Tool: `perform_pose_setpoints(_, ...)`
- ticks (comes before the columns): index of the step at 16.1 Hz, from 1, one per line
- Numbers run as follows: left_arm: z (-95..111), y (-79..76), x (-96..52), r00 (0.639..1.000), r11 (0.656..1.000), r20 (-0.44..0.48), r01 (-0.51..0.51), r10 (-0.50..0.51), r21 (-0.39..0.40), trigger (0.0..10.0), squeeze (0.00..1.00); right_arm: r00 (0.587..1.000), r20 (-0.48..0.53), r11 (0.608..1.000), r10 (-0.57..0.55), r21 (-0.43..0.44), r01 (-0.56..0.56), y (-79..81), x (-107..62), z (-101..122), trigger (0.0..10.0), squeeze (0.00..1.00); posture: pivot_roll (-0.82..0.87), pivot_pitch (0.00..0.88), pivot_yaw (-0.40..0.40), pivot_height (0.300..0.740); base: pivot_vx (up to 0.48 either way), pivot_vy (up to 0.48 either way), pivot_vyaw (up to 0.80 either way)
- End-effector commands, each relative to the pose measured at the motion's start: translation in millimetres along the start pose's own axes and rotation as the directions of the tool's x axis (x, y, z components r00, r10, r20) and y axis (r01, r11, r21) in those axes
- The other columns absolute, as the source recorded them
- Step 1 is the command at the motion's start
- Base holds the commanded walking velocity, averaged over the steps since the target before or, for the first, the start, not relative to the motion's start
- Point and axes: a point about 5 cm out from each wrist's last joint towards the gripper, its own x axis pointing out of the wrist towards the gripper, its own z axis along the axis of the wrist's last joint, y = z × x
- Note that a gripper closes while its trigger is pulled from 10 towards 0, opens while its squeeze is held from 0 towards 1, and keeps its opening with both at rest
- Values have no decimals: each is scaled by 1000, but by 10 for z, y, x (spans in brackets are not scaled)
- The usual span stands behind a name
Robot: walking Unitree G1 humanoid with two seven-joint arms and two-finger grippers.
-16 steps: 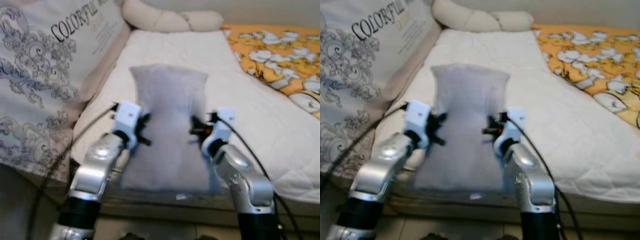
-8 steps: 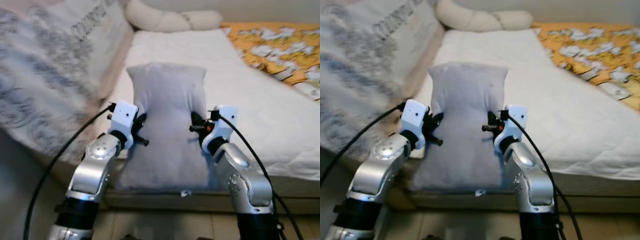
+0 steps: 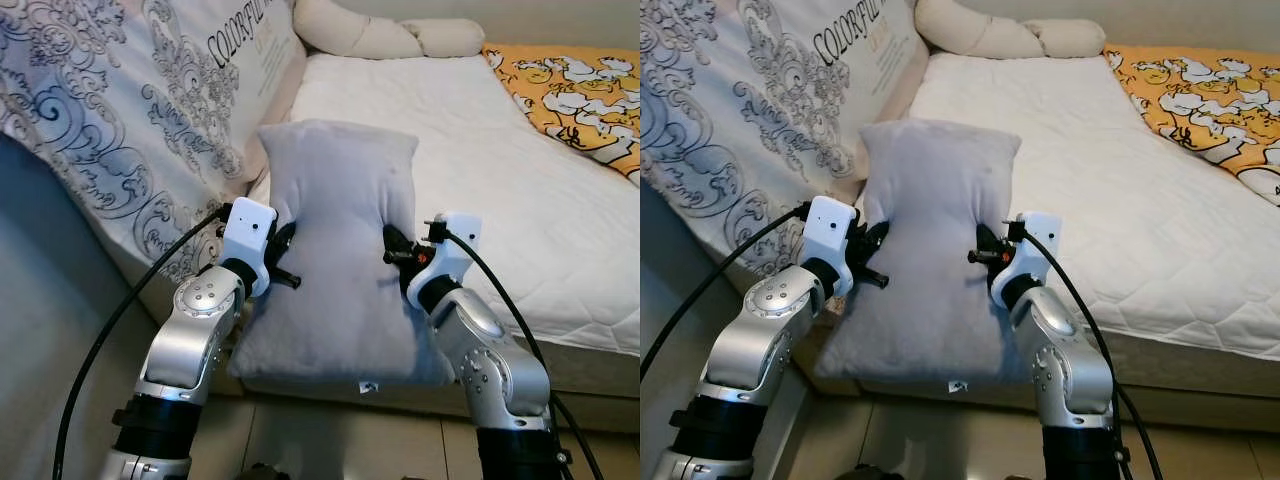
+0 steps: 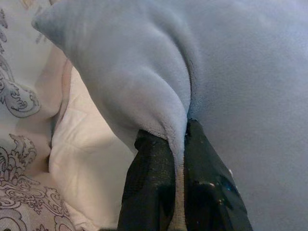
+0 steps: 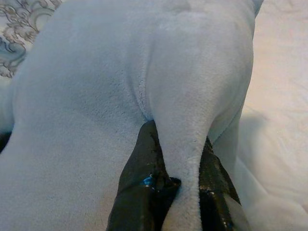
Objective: Clean up the room
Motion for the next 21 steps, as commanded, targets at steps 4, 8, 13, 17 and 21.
perform_pose_setpoints(4, 98, -9, 11, 999, 1000, 41, 6, -7, 15, 10000, 0, 1000, 9, 1000, 16, 4, -16, 13, -14, 35, 10000, 0, -80, 0, 26, 740, 132, 0, 0)
perform_pose_setpoints(8, 93, 12, 5, 999, 1000, 36, -1, 1, 17, 10000, 0, 999, -11, 999, 43, -12, -43, 46, 8, 5, 10000, 0, -73, 0, 21, 740, 280, 0, 0)
perform_pose_setpoints(13, 94, 27, -10, 999, 1000, 34, 0, -1, 17, 10000, 0, 997, -28, 997, 66, -30, -67, 71, 23, -14, 10000, 0, -64, 0, 16, 740, 298, 0, 160)
perform_pose_setpoints(17, 84, 46, -24, 1000, 1000, 29, -3, 3, 18, 10000, 0, 996, -35, 996, 80, -26, -81, 86, 40, -29, 10000, 0, -60, 0, 18, 740, 348, 0, 350)
perform_pose_setpoints(21, 79, 79, -21, 1000, 1000, 21, -6, 5, 26, 10000, 0, 994, -47, 995, 96, -28, -98, 97, 40, -51, 10000, 0, -63, 0, 24, 740, 351, 0, 0)
